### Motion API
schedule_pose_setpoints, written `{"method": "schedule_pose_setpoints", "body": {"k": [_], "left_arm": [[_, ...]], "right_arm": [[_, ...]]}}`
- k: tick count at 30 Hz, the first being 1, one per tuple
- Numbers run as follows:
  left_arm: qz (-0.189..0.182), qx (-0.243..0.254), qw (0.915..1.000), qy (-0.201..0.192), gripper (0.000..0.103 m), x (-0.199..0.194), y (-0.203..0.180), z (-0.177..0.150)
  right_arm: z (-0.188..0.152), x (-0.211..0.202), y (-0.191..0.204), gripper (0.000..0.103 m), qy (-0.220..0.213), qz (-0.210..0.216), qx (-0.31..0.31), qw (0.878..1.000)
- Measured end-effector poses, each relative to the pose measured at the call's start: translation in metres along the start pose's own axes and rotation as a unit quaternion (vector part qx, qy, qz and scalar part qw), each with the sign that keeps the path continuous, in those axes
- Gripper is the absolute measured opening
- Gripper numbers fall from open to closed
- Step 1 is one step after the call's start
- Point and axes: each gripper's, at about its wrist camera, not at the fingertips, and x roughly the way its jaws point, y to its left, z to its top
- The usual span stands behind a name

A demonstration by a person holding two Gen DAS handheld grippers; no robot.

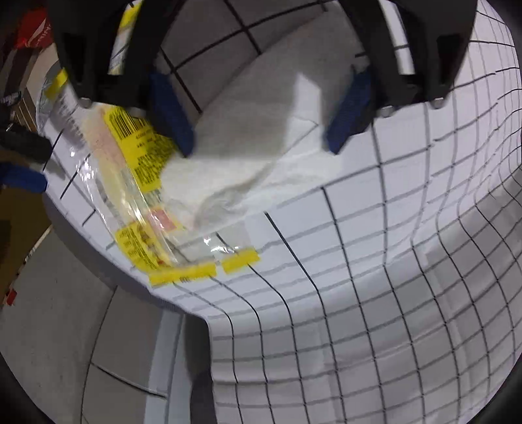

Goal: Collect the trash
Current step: 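Grasp the white tissue with the left gripper while the right grasps the yellow snack bag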

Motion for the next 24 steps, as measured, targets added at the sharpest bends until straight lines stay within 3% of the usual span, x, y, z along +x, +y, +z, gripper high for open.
{"method": "schedule_pose_setpoints", "body": {"k": [1, 3, 5, 9, 13, 16, 21, 23, 24], "left_arm": [[0.003, 0.001, 1.0000, -0.007, 0.061, -0.001, 0.000, -0.001], [0.000, -0.003, 0.9999, -0.014, 0.024, -0.005, 0.002, 0.000], [-0.009, -0.018, 0.9997, -0.014, 0.005, -0.010, 0.010, 0.002], [-0.024, -0.059, 0.9965, -0.055, 0.002, -0.043, 0.026, -0.006], [-0.002, -0.085, 0.9933, -0.079, 0.002, -0.078, 0.036, -0.018], [0.003, -0.117, 0.9906, -0.071, 0.002, -0.098, 0.048, -0.034], [0.002, -0.127, 0.9902, -0.059, 0.002, -0.107, 0.052, -0.055], [-0.002, -0.132, 0.9898, -0.054, 0.002, -0.107, 0.052, -0.062], [-0.003, -0.132, 0.9899, -0.052, 0.002, -0.107, 0.052, -0.065]], "right_arm": [[-0.001, -0.001, 0.000, 0.047, 0.000, -0.001, 0.002, 1.000], [-0.002, -0.002, -0.002, 0.047, -0.001, -0.005, 0.005, 1.000], [-0.004, -0.004, -0.002, 0.047, -0.003, -0.009, 0.007, 1.000], [-0.007, -0.011, -0.001, 0.057, -0.012, -0.010, 0.009, 1.000], [-0.009, -0.007, 0.003, 0.065, -0.014, 0.007, 0.005, 1.000], [-0.007, 0.010, 0.008, 0.065, -0.008, 0.005, -0.002, 1.000], [0.002, 0.040, 0.015, 0.064, -0.006, -0.007, -0.021, 1.000], [0.008, 0.052, 0.015, 0.059, -0.013, -0.015, -0.029, 0.999], [0.011, 0.055, 0.016, 0.050, -0.015, -0.020, -0.034, 0.999]]}}
